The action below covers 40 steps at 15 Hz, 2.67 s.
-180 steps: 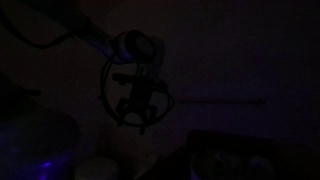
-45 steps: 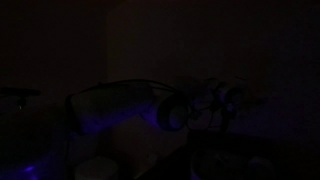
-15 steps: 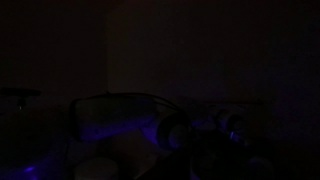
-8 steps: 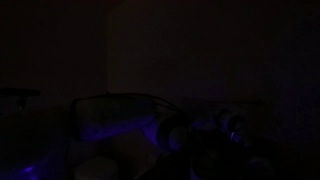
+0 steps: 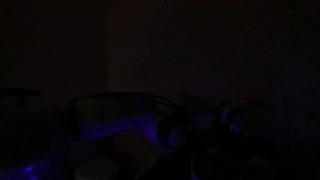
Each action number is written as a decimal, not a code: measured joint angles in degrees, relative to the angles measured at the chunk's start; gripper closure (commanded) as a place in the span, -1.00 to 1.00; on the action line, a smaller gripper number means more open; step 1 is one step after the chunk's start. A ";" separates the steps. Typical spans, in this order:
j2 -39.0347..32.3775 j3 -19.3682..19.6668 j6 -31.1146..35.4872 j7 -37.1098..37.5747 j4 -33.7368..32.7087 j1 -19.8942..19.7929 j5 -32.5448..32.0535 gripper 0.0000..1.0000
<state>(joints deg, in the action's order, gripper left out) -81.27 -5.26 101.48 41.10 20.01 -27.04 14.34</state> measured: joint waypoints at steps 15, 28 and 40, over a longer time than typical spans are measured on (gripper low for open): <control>0.92 -1.92 8.61 4.01 0.31 0.92 2.61 0.82; 2.55 -1.01 23.23 6.89 -0.06 4.03 2.59 0.81; -0.39 12.15 31.24 42.08 1.19 11.99 -1.88 0.80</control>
<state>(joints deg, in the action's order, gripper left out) -81.66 6.90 132.72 83.18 21.20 -15.05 12.46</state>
